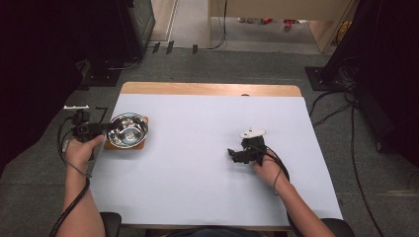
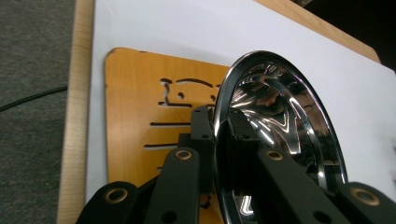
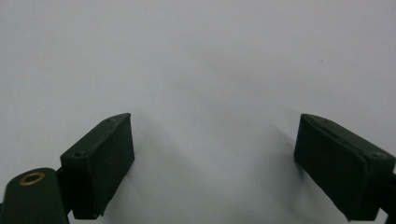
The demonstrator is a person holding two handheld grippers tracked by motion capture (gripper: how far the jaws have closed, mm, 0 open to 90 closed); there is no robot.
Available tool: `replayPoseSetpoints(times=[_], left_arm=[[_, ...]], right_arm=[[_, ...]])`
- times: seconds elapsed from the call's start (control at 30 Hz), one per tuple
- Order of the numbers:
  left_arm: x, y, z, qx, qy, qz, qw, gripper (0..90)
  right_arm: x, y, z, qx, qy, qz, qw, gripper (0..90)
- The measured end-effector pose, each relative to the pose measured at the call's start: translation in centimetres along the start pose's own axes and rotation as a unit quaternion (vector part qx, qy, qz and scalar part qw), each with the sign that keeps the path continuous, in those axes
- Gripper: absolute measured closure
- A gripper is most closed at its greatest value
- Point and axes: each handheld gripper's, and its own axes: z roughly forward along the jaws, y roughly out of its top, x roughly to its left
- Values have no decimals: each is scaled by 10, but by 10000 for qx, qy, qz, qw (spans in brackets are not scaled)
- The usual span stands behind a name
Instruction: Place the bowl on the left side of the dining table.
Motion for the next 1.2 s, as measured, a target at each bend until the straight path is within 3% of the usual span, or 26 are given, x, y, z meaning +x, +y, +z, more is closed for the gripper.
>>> replayPoseSetpoints(times=[0.07,0.73,1.07,1.2], left_arm=[[2,0,1,12,77,0,10000,849],[16,-2,2,-99,56,-265,9996,842],[18,-4,5,-92,188,-149,9997,822],[18,-4,5,-144,142,-112,9997,795]], right_arm=[[0,0,0,1,-2,3,10000,117],[0,0,0,1,-4,1,10000,117],[0,0,0,0,-3,1,10000,117],[0,0,0,0,-5,0,10000,117]])
